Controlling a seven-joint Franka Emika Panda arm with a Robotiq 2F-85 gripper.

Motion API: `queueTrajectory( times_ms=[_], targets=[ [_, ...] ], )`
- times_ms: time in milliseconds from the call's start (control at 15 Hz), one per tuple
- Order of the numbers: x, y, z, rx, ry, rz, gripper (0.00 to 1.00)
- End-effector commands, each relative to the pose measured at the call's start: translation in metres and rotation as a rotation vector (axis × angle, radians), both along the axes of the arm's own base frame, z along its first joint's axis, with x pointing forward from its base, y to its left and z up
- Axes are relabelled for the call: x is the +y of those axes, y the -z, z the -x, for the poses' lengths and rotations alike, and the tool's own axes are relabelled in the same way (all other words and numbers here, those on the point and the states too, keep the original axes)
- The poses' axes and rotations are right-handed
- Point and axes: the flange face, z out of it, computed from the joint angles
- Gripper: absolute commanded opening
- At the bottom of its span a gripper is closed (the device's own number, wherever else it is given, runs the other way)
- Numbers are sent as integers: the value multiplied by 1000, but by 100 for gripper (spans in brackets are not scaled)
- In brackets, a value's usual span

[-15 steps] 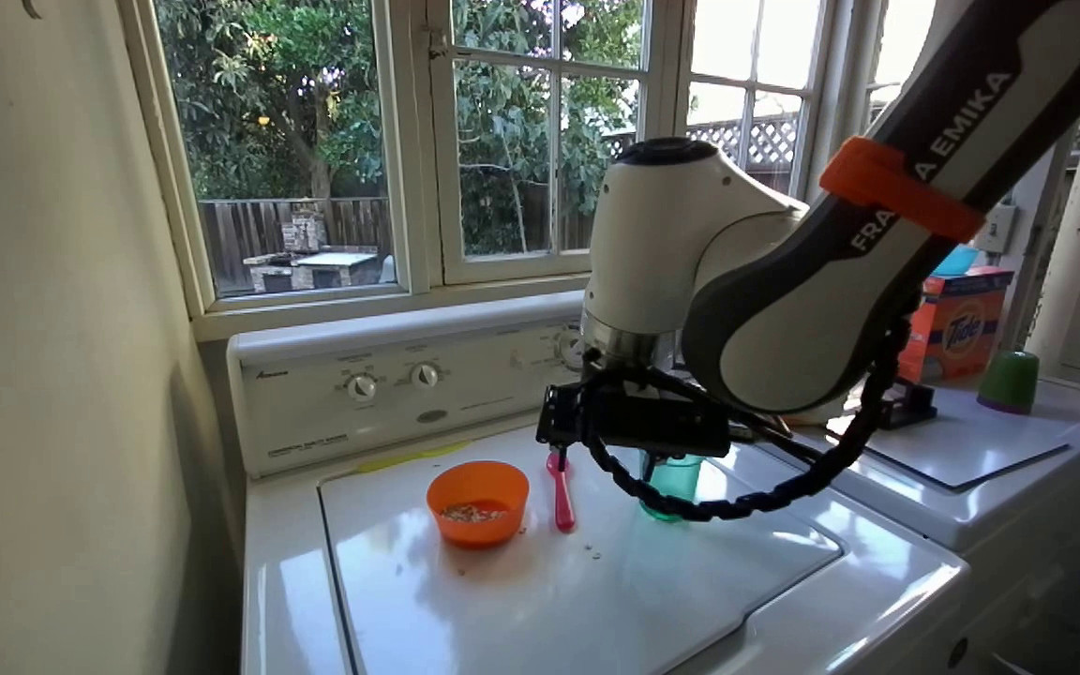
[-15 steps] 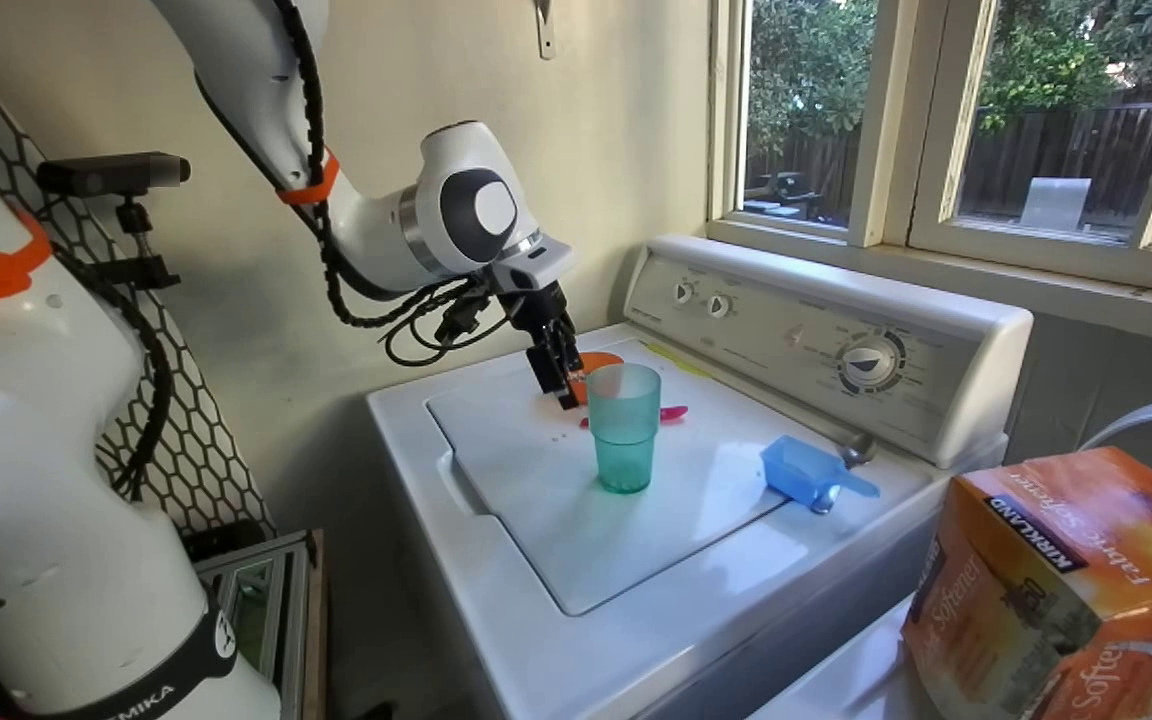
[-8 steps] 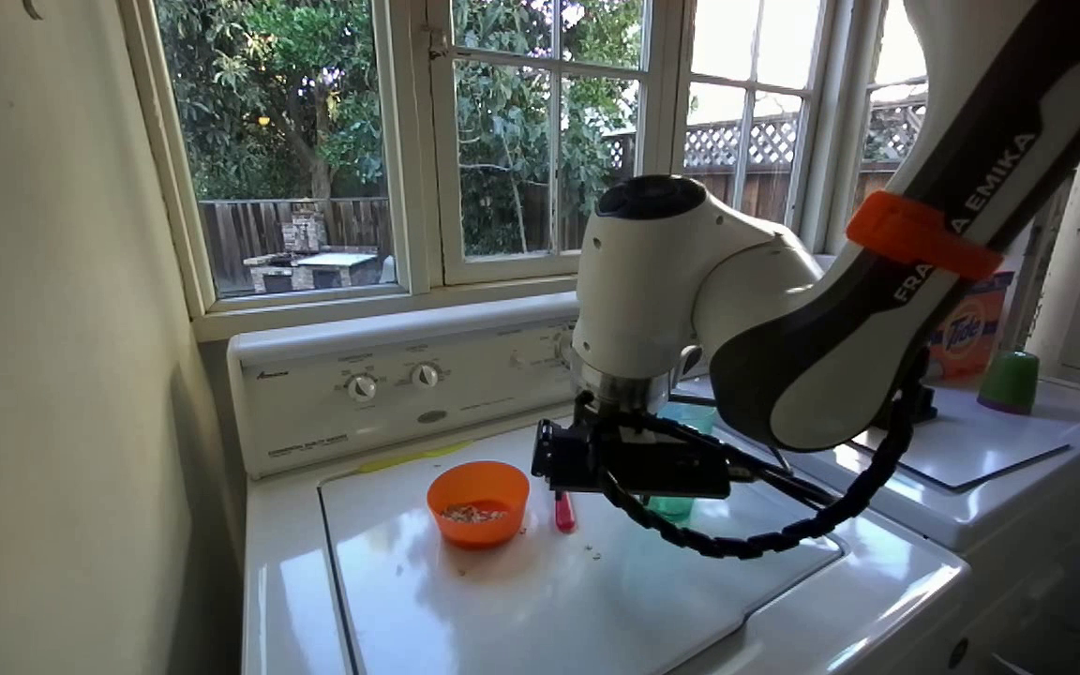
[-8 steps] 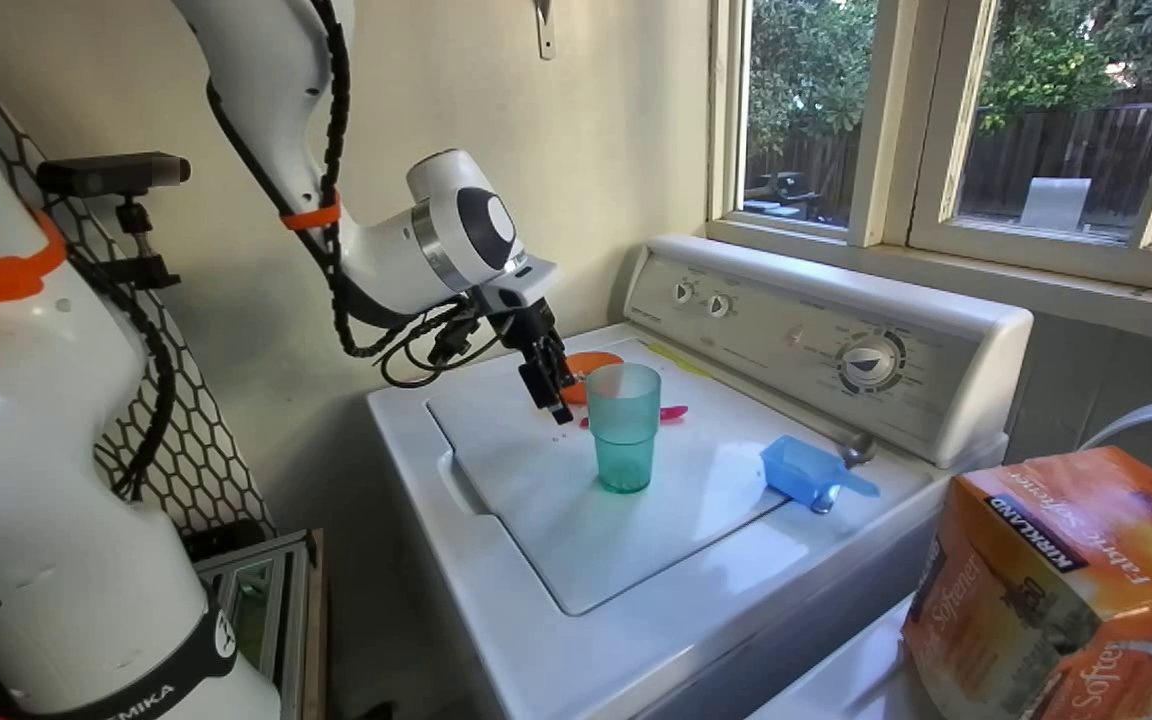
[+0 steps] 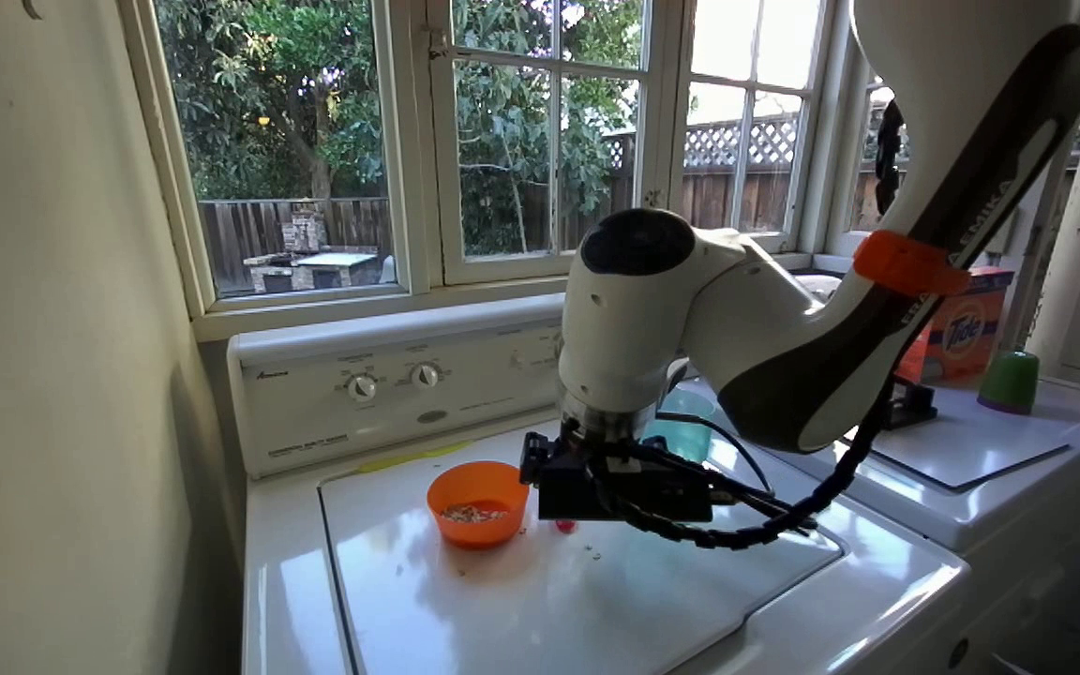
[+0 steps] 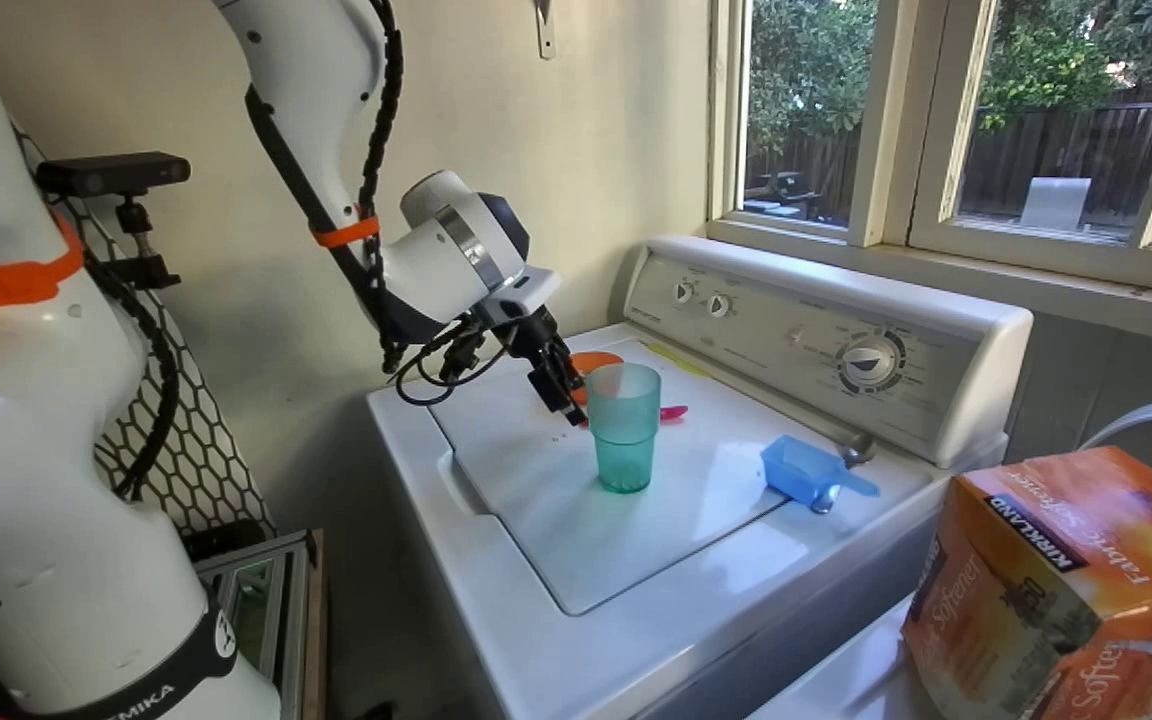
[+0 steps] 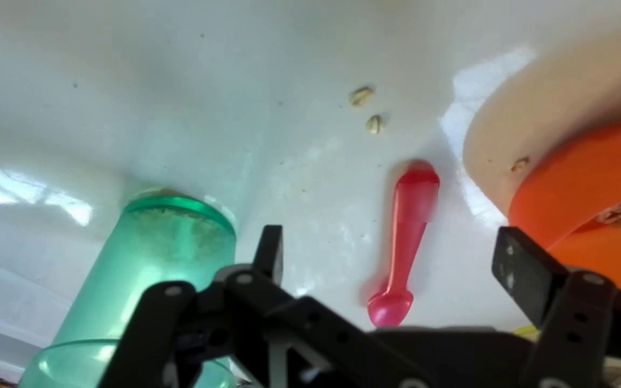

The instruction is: Use the spoon to scoop up the contents in the bowl and put them inside the cup

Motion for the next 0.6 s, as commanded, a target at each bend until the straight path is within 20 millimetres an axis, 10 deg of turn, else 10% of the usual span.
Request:
queueTrajectory(
  times_ms=[0, 533],
  targets=[
    [7, 17, -6, -54, -3, 24, 100],
    [3, 19, -5, -51, -11, 35, 100]
  ],
)
